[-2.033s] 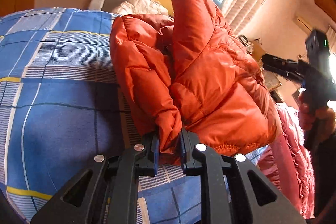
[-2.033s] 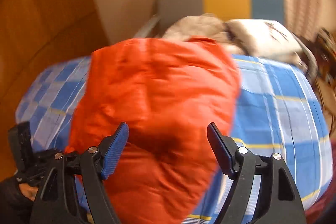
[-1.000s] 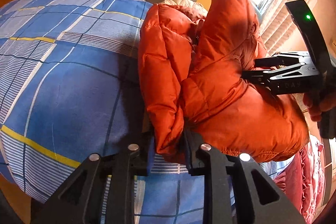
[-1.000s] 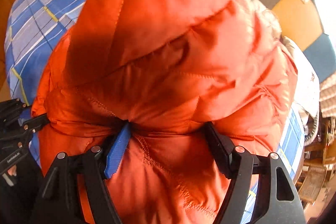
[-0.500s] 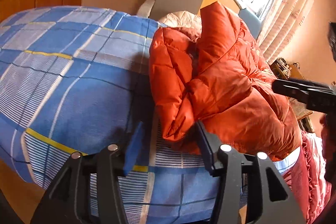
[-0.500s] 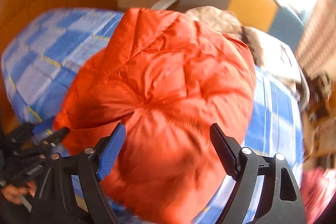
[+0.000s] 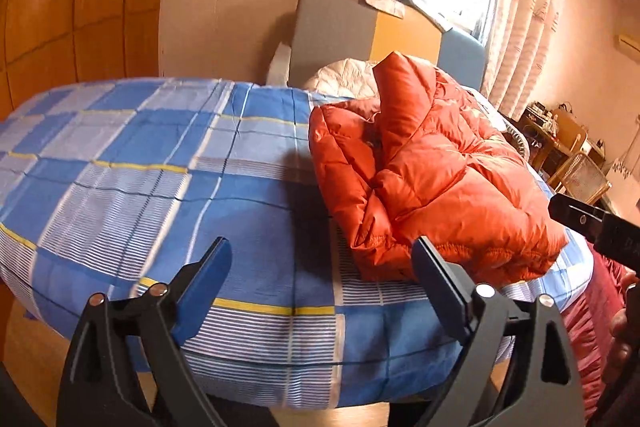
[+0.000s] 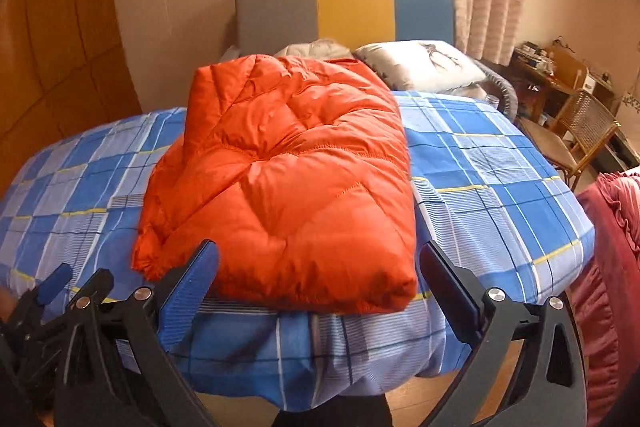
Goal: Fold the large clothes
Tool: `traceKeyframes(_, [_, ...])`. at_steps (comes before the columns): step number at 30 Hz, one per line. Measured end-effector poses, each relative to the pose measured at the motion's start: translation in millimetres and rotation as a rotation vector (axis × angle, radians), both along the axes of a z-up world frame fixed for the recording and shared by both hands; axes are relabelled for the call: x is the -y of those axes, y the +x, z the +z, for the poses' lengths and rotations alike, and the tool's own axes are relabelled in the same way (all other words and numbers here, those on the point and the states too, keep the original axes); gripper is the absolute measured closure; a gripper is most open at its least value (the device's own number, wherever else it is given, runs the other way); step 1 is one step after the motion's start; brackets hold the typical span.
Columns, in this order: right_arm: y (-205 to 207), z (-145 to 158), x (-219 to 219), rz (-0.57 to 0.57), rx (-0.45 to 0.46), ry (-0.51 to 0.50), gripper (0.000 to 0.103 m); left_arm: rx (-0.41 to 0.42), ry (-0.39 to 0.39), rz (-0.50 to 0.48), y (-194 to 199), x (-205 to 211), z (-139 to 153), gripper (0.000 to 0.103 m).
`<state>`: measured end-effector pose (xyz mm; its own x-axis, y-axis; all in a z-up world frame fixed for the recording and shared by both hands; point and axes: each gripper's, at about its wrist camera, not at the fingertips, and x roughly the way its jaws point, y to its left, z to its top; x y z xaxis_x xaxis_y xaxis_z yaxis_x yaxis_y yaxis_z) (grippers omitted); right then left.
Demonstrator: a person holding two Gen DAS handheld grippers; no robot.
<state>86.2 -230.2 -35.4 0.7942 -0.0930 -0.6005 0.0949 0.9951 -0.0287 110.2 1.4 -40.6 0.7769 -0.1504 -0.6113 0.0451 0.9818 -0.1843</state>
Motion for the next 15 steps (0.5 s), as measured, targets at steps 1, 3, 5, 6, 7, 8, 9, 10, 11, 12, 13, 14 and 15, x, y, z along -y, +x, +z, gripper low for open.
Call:
traceKeyframes(1, [-4, 0, -2, -0.021, 0.014, -0.011, 0.003, 0.008, 0.008, -0.002, -2, 0, 2, 0.008])
traceKeyframes(3, [-11, -2, -3, -0.028, 0.031, -0.015, 0.003, 0.031, 0.025, -0.011, -9, 1, 6, 0.004])
traceKeyframes(5, [-16, -3, -3, -0.044, 0.04, -0.018, 0.003, 0.044, 0.035, -0.016, -13, 5, 10, 0.002])
traceKeyframes(6, [-19, -4, -5, -0.047, 0.046, -0.029, 0.003, 0.047, 0.04, -0.021, -15, 6, 11, 0.002])
traceKeyframes(7, [-21, -5, -7, -0.047, 0.052, -0.041, 0.003, 0.048, 0.043, -0.023, -16, 6, 12, 0.002])
traceKeyframes(8, [-23, -7, -9, -0.051, 0.057, -0.049, 0.003, 0.049, 0.046, -0.021, -16, 7, 13, 0.002])
traceKeyframes(9, [-25, -8, -10, -0.056, 0.059, -0.049, 0.003, 0.051, 0.047, -0.023, -17, 8, 14, 0.002])
traceKeyframes(10, [-25, -9, -10, -0.052, 0.059, -0.046, 0.003, 0.053, 0.047, -0.024, -17, 8, 14, 0.002])
traceKeyframes(11, [-26, -10, -10, -0.053, 0.058, -0.049, 0.003, 0.056, 0.047, -0.023, -18, 8, 15, 0.002])
traceKeyframes(12, [-27, -11, -10, -0.055, 0.057, -0.049, 0.003, 0.058, 0.046, -0.025, -19, 9, 15, 0.002])
traceKeyframes(13, [-28, -12, -9, -0.055, 0.057, -0.038, 0.003, 0.058, 0.045, -0.027, -20, 9, 16, 0.002])
traceKeyframes(14, [-28, -12, -8, -0.06, 0.058, -0.027, 0.003, 0.061, 0.046, -0.029, -20, 10, 16, 0.002])
traceKeyframes(15, [-30, -13, -7, -0.068, 0.061, -0.024, 0.003, 0.064, 0.047, -0.034, -21, 11, 17, 0.002])
